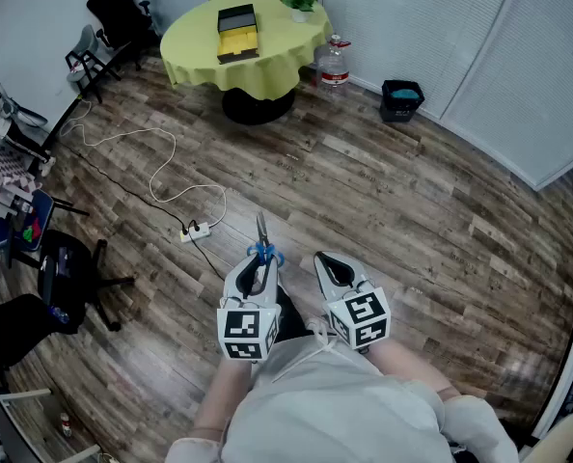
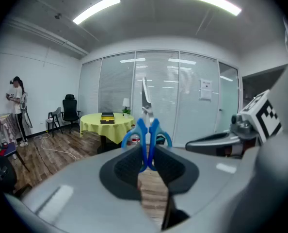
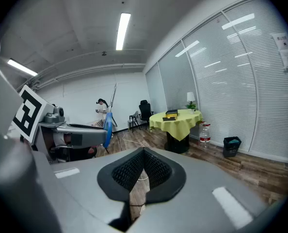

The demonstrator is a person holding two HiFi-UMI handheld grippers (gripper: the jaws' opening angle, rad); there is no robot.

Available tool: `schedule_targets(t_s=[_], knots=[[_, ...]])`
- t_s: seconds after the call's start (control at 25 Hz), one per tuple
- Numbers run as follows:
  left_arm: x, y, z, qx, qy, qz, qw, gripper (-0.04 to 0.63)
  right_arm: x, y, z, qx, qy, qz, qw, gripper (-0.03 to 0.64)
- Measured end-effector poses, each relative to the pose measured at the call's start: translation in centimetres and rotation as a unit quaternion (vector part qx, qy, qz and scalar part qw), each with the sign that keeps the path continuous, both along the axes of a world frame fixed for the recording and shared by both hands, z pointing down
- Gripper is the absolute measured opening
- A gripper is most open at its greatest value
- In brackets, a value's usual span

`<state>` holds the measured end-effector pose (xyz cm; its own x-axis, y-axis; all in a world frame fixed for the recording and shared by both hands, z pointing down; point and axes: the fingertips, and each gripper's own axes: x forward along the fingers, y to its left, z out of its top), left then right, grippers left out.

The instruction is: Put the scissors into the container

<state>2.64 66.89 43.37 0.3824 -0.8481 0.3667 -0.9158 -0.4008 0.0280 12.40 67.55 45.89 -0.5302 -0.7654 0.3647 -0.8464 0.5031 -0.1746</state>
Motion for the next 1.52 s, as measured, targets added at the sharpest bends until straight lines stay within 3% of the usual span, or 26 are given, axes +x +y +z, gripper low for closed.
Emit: schedule_targets(t_s=[0.36, 0.76, 1.12, 1.52], knots=[[-1.5, -1.1, 0.9, -0.013, 0.007, 0.004, 0.9999, 0.080, -1.9, -1.3, 0.8, -0.015, -0.012, -0.011, 1.000, -0.002], [-2.9, -4.8, 2.8, -0.033, 0.013, 0.023, 0.9991, 0.080, -3.3, -4.7, 2.7, -0.045, -0.022, 0.014, 0.999, -0.002], [-5.0, -14.4, 2.3, -0.031, 0.017, 0.042, 0.9985, 0.080, -4.7, -13.8, 3.0, -0.054, -0.014, 0.039, 0.998, -0.002], [-11.7, -27.5, 1.7, -0.028, 0.035, 0.034, 0.9984, 0.080, -10.4, -26.3, 3.1, -0.059, 0.009, 0.034, 0.998, -0.002]])
